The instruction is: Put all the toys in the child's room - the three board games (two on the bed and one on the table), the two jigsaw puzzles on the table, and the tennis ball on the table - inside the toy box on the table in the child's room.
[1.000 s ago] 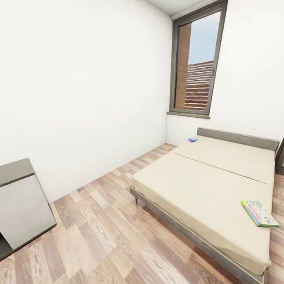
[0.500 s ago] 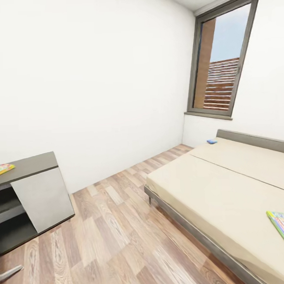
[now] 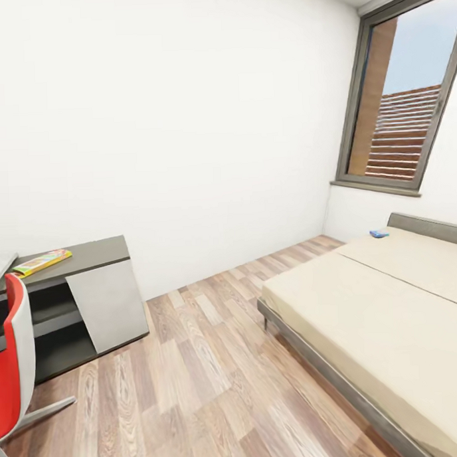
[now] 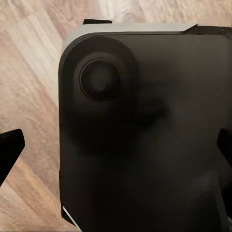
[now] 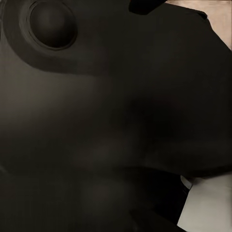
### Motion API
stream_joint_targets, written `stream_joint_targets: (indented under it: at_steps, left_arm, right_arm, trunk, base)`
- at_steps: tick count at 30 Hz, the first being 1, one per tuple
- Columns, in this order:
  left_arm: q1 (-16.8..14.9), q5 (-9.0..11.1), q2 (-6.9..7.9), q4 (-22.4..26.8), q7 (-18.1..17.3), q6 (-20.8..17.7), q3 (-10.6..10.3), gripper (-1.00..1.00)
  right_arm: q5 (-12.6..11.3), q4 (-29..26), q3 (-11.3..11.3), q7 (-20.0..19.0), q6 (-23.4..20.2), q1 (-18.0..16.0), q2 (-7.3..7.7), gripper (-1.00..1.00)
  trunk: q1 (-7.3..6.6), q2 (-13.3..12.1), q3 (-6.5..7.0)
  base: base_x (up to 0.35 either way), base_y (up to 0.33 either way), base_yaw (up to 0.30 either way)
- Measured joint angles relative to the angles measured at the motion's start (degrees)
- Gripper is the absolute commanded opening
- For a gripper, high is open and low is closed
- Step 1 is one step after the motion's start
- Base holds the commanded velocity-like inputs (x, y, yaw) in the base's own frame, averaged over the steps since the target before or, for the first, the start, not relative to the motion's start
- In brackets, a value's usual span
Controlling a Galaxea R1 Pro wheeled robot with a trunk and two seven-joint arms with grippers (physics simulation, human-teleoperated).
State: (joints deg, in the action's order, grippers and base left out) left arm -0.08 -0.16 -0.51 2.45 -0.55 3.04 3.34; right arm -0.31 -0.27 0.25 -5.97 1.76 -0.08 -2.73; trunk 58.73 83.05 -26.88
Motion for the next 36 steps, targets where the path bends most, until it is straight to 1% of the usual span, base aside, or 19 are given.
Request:
stream_joint_targets:
  at_steps: [19, 22, 26, 29, 36]
  left_arm:
    - [0.0, -0.1, 0.0, 0.1, 0.0, 0.0, 0.2, 1.0]
    - [0.0, -0.1, 0.01, 0.1, 0.0, 0.7, 0.3, 1.0]
    - [0.0, -0.1, 0.01, 0.1, 0.0, 3.3, 0.2, 1.0]
    - [0.0, -0.1, 0.01, 0.1, 0.0, 4.4, 0.2, 1.0]
    - [0.0, -0.1, 0.02, 0.1, 0.0, 5.2, 0.3, 1.0]
  right_arm:
    - [0.0, 0.0, 0.0, 0.0, 0.1, 0.0, 0.0, 1.0]
    - [0.0, 0.0, 0.0, 0.0, 0.1, 0.0, 0.0, 1.0]
    - [0.0, 0.0, 0.0, 0.0, 0.1, 0.0, 0.0, 1.0]
    - [0.0, 0.0, 0.0, 0.0, 0.1, 0.0, 0.0, 1.0]
    - [0.0, 0.0, -0.1, 0.0, 0.1, 0.0, 0.0, 1.0]
  trunk:
    - [0.0, 0.0, -0.34]
    - [0.0, 0.0, -0.43]
    - [0.0, 0.0, -0.57]
    - [0.0, 0.0, -0.68]
    - [0.0, 0.0, -0.92]
  base:
    - [0.0, 0.0, 0.287]
    - [0.0, 0.0, 0.279]
    - [0.0, 0.0, 0.278]
    - [0.0, 0.0, 0.277]
    - [0.0, 0.0, 0.276]
